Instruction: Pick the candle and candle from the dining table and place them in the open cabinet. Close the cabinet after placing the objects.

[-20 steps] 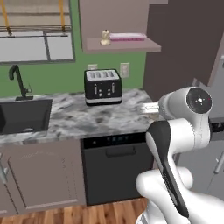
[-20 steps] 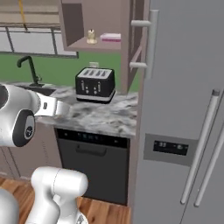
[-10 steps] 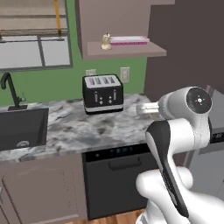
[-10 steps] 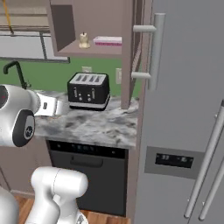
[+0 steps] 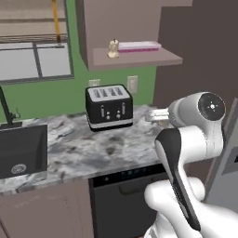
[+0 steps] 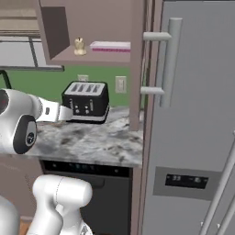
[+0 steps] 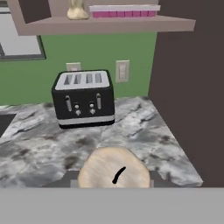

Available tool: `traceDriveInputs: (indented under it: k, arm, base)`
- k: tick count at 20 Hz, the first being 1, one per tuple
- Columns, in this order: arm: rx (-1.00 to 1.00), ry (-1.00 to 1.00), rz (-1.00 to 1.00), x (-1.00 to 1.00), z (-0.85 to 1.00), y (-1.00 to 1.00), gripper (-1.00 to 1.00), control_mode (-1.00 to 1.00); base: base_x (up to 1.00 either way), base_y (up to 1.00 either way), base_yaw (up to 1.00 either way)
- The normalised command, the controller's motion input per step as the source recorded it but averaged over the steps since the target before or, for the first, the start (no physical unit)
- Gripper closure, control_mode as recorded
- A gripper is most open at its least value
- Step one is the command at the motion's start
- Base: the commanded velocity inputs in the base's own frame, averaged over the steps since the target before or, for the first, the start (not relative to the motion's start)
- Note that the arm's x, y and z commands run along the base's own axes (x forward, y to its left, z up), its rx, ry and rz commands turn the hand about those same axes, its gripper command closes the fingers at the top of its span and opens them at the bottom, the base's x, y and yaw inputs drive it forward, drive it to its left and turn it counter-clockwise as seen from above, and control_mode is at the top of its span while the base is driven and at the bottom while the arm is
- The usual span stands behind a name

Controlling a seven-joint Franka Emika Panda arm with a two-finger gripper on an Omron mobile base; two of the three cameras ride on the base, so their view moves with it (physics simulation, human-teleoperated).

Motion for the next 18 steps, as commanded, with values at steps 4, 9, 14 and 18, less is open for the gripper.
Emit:
traceDriveInputs:
  k: [4, 9, 14, 18]
  arm:
    - [0.00, 0.00, 0.00, 0.00, 0.00, 0.00, 1.00, 1.00]
    - [0.00, 0.00, 0.00, 0.00, 0.00, 0.00, 1.00, 1.00]
    - [0.00, 0.00, 0.00, 0.00, 0.00, 0.00, 1.00, 1.00]
    - [0.00, 0.00, 0.00, 0.00, 0.00, 0.00, 1.00, 1.00]
  base:
    - [0.41, 0.35, -0.14]
    - [0.39, 0.36, -0.14]
    - [0.31, 0.31, -0.12]
    - [0.08, 0.21, -0.05]
